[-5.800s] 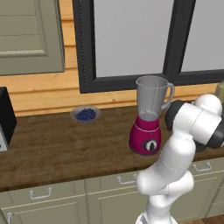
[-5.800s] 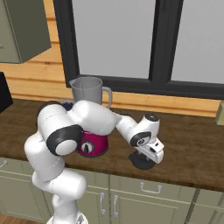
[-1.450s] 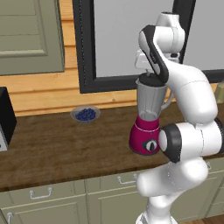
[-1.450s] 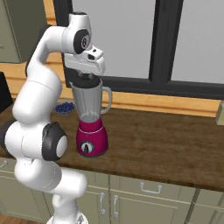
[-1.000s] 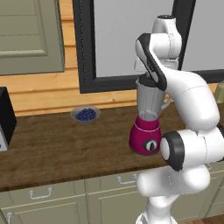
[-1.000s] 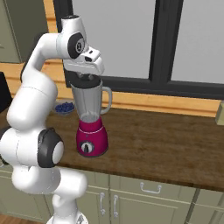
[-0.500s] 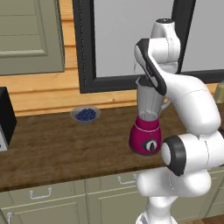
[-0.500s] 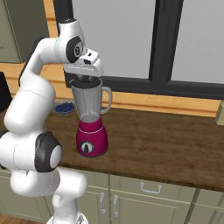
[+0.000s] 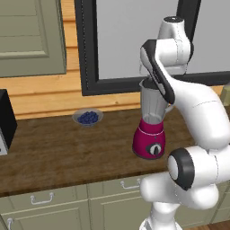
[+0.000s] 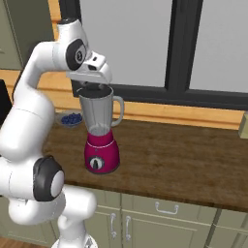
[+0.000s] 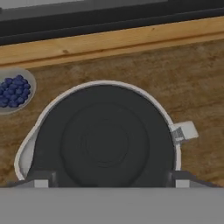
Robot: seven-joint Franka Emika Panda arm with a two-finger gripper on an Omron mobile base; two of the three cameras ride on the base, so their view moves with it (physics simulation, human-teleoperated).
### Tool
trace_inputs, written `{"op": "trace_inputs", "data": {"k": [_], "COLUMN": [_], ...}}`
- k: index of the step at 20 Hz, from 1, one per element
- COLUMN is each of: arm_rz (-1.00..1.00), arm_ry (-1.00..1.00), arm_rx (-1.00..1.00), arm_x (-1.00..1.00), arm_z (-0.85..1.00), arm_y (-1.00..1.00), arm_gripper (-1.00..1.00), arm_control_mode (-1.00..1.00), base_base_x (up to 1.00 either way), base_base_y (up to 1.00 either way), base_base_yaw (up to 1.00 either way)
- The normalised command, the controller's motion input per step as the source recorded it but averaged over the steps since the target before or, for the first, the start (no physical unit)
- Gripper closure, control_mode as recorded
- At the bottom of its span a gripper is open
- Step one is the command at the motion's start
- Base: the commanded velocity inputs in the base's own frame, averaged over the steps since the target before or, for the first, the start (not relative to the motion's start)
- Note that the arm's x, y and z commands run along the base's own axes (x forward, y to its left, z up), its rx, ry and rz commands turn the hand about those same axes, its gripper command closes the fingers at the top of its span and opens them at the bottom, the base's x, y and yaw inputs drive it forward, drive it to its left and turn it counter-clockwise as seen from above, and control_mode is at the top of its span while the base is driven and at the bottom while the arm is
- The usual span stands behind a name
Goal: Close the lid blender by securely placing the lid on top.
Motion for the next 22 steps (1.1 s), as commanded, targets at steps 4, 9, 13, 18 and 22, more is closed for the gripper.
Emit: {"op": "trace_inputs", "data": {"k": [4, 9, 13, 18, 22], "arm_rz": [0.0, 0.0, 0.0, 0.0, 0.0], "arm_ry": [-0.11, 0.0, 0.05, 0.02, 0.0], "arm_rx": [-0.1, -0.07, -0.15, -0.14, -0.01], "arm_x": [-1.0, -1.0, -0.85, -0.29, -0.03], "arm_z": [0.14, -0.25, -0.64, -0.59, -0.16], "arm_y": [0.5, 0.93, 0.95, 0.51, 0.07], "arm_gripper": [-1.0, -1.0, -1.0, -1.0, -1.0], "arm_control_mode": [-1.0, -1.0, -1.0, -1.0, -1.0], "base_base_x": [0.0, 0.0, 0.0, 0.0, 0.0], "base_base_y": [0.0, 0.0, 0.0, 0.0, 0.0], "base_base_yaw": [0.0, 0.0, 0.0, 0.0, 0.0]}}
